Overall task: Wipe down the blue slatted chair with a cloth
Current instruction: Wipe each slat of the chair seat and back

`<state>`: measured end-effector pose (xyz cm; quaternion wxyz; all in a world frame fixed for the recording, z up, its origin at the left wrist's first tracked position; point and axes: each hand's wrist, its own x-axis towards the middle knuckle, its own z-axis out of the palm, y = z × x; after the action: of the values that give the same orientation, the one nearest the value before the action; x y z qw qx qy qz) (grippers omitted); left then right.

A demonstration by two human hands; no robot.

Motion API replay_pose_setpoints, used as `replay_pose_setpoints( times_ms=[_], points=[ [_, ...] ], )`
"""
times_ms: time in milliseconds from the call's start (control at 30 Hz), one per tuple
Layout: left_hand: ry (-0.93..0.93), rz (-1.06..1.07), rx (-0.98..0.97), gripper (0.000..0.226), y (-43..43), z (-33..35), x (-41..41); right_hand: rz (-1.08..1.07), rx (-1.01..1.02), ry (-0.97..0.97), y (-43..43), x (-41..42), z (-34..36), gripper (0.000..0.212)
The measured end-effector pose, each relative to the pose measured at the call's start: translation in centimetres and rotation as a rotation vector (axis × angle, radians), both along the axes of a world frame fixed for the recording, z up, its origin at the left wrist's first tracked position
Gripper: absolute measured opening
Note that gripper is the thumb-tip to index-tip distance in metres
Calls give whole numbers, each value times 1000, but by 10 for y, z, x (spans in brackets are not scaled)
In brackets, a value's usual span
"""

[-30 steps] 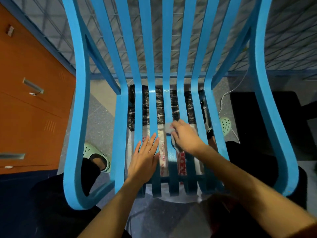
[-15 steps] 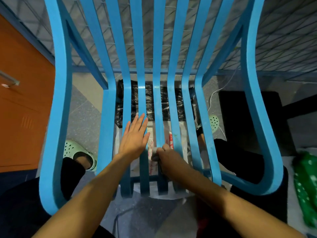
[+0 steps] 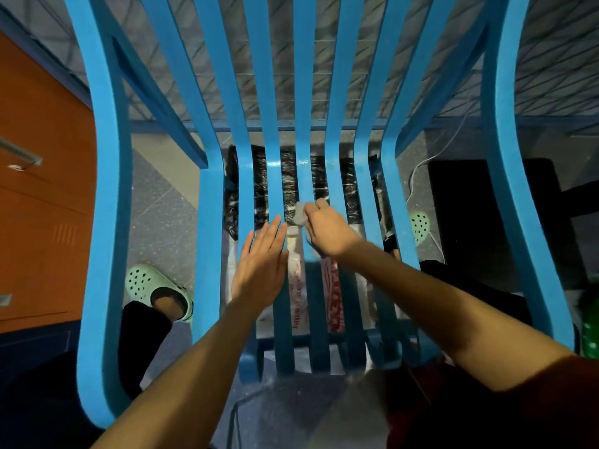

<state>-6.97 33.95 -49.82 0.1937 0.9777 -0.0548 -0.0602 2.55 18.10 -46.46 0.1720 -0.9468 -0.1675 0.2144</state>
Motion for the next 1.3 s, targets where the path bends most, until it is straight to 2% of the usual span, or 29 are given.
replay_pose_setpoints(
  times_ms=[133,233,333,433,567,667,833,967,1033,1167,1300],
  points=[
    [-2,-6,-20,50,0,0,-1,-55,-28,-32,6,57,5,19],
    [-8,2,-20,50,2,-1,-1,-85,24,-78,11,62,10,19],
    [-14,-2,7,49,1,-1,-2,-71,53,-23,2,15,6,19],
    [-13,-4,49,50,1,-2,0,-74,168,-4,-10,-52,0,14],
    [22,-31,147,51,2,-7,0,-118,201,186,-20,-127,14,28],
    [10,-32,160,52,2,-9,-2,-106,197,222,-23,-148,17,33],
    [-3,-22,129,50,2,-7,-1,-52,156,183,-12,-116,13,26],
    [-5,-26,100,51,1,-5,-1,3,94,35,-5,-76,7,21],
    [-1,-21,114,50,0,-4,0,-20,71,20,0,-50,5,15],
    [42,-3,118,51,-3,-4,1,-97,-5,-7,9,14,-3,25],
    [45,14,101,50,-1,-3,3,-138,-24,-13,20,61,-3,25]
  ],
)
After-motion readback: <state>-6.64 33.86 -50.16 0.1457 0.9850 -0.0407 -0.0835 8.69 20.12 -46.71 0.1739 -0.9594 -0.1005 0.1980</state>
